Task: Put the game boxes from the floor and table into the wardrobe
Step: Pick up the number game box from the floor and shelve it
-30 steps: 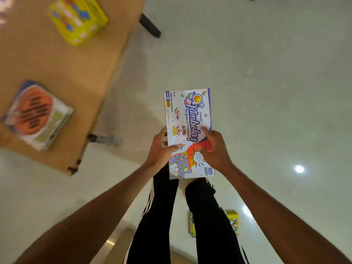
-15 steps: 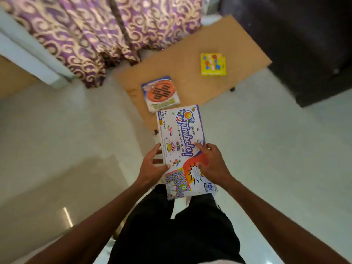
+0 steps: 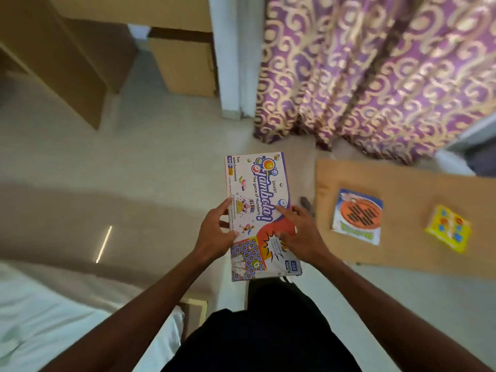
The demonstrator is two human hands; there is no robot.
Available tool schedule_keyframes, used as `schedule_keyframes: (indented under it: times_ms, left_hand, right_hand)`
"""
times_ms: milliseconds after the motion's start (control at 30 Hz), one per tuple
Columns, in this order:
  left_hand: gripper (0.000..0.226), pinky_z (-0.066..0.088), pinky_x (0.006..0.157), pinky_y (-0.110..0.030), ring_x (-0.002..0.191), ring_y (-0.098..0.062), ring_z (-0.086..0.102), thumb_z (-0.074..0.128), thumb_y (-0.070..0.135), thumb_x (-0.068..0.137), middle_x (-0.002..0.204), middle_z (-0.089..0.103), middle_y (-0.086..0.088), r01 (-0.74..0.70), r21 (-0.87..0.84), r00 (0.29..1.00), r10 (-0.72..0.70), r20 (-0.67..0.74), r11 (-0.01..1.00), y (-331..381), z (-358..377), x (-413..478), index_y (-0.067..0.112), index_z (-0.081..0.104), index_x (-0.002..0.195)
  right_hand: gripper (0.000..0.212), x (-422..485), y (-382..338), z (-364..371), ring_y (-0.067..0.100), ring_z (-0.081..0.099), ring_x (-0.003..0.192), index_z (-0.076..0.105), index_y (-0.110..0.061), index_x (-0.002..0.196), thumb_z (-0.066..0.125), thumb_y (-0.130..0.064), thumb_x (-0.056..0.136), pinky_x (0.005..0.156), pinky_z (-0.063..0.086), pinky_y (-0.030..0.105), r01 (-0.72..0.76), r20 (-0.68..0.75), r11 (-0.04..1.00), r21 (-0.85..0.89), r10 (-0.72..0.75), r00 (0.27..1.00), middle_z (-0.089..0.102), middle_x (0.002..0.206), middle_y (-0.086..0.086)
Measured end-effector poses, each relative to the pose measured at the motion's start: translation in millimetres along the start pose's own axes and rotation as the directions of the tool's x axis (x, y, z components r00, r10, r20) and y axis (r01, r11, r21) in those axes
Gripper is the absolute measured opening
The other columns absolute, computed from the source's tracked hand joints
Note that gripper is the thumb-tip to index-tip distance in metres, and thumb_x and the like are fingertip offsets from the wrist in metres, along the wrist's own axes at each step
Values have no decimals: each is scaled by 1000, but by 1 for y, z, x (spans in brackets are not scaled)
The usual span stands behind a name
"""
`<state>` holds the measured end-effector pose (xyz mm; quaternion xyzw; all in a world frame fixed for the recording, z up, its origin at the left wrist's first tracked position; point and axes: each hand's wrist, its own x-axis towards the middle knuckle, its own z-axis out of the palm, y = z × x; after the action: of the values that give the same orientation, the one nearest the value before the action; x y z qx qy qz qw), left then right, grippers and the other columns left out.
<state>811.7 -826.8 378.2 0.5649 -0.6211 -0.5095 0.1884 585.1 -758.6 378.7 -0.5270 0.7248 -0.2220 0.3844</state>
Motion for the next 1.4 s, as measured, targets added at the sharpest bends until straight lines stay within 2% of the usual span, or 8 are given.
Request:
schedule_keyframes:
  times_ms: [367,633,733,800,967,1167,1300,1400]
  left_hand:
    - [86,55,56,-18,90,-15,64,81,13,75,126,58,-5,170,-149,914,-213,-345,974,-57,-225,111,24,36,148]
    - [84,54,57,-16,85,-11,65,79,5,72,121,61,-3,226,-345,697,-399,-596,911,-124,-412,137,23,42,145]
    - [85,59,64,-26,85,-13,66,81,5,70,120,62,-5,214,-399,618,-440,-651,892,-164,-484,140,24,43,144]
    - [86,59,65,-29,85,-15,66,81,6,70,120,62,-6,195,-413,588,-443,-676,890,-189,-535,140,23,43,144]
    - [84,56,56,-17,83,-11,63,76,3,75,122,58,-3,196,-458,540,-485,-688,867,-235,-675,133,24,38,147]
    - [82,61,62,-26,90,-18,66,76,4,76,122,59,-2,200,-485,511,-513,-690,851,-280,-813,141,25,39,146]
    - [80,57,56,-21,94,-21,65,76,6,78,123,56,1,209,-486,508,-519,-687,848,-315,-911,174,25,38,146]
    - [79,60,65,-30,98,-20,64,76,7,79,125,55,2,213,-467,518,-505,-691,858,-340,-988,207,25,38,147]
  right_hand:
    - [65,247,-197,110,21,42,123,40,-34,141,70,-23,84,92,55,32,315,343,944,-98,-265,901,33,131,1]
    - [64,380,-391,255,18,47,115,46,-26,140,68,-15,81,97,44,25,600,582,792,-115,-436,686,44,121,4]
    - [65,411,-465,322,18,45,117,43,-24,142,69,-17,82,95,45,23,644,654,758,-104,-436,619,42,128,6]
    - [66,425,-509,369,17,46,117,43,-25,142,70,-17,82,95,49,25,664,669,743,-79,-455,588,41,128,5]
    - [66,452,-615,484,17,48,118,42,-32,141,70,-19,82,96,52,34,682,680,731,-27,-487,549,41,127,1]
    - [64,490,-725,586,17,48,120,40,-32,142,68,-19,85,92,56,37,695,712,719,10,-493,500,40,128,2]
    - [64,539,-797,655,17,47,121,40,-30,142,67,-17,86,93,55,34,698,702,716,14,-504,503,40,129,3]
    - [64,583,-851,701,16,48,120,40,-31,142,69,-19,86,91,56,35,709,684,704,41,-537,493,40,129,2]
